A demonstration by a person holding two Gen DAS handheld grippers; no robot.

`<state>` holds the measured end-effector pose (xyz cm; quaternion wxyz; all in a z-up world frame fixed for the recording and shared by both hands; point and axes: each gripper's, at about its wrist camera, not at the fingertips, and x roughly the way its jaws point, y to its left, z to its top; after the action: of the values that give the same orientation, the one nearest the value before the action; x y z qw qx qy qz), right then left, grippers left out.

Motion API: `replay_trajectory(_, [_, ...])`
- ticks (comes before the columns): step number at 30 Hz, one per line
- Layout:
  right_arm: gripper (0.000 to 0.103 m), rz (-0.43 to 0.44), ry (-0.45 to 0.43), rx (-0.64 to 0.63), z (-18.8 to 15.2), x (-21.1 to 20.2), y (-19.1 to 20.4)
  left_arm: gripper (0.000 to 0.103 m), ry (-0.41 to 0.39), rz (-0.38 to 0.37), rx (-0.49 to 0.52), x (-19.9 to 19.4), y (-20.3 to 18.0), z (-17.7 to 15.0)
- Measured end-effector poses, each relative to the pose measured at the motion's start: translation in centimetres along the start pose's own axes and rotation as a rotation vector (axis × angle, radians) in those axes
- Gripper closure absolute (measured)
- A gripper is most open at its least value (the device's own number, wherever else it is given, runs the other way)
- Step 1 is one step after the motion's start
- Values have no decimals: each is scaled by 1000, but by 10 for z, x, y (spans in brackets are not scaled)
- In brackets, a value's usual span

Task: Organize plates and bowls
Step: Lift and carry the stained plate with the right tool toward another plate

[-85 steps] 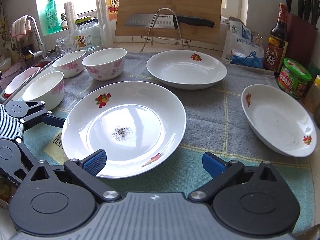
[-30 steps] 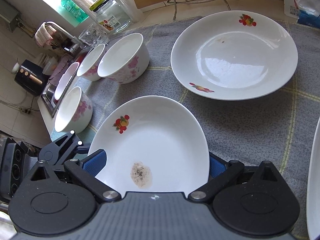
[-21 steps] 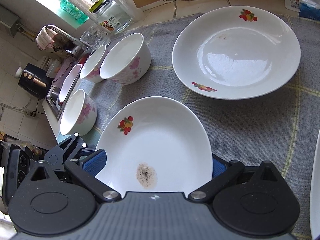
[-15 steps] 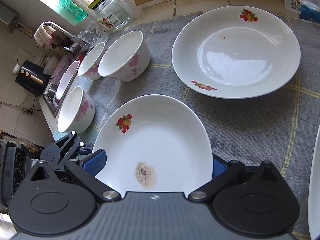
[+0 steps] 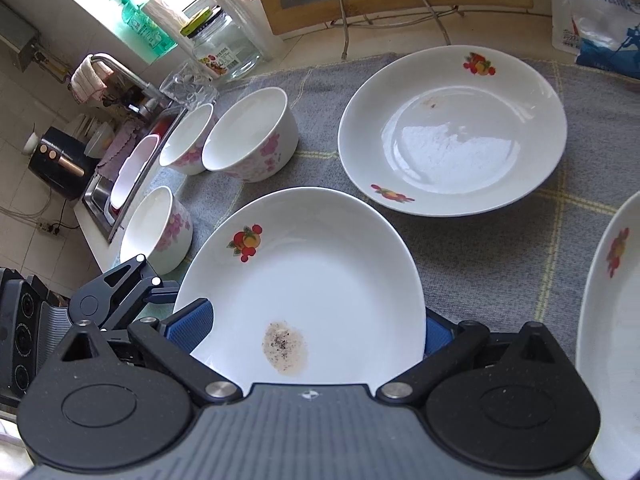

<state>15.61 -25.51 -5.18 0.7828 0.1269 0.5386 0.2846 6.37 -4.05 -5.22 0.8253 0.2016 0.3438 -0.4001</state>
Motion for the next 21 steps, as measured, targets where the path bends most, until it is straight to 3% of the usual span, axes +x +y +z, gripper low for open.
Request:
replay_trajectory(12, [0,-57,-90,39,-12,-52,-29,4,-19,-67,73,23,-8,42])
replay_trajectory(21, [0,-108,-155,92,-25,-94,-74,4,-34,-126,146,61,-16,75])
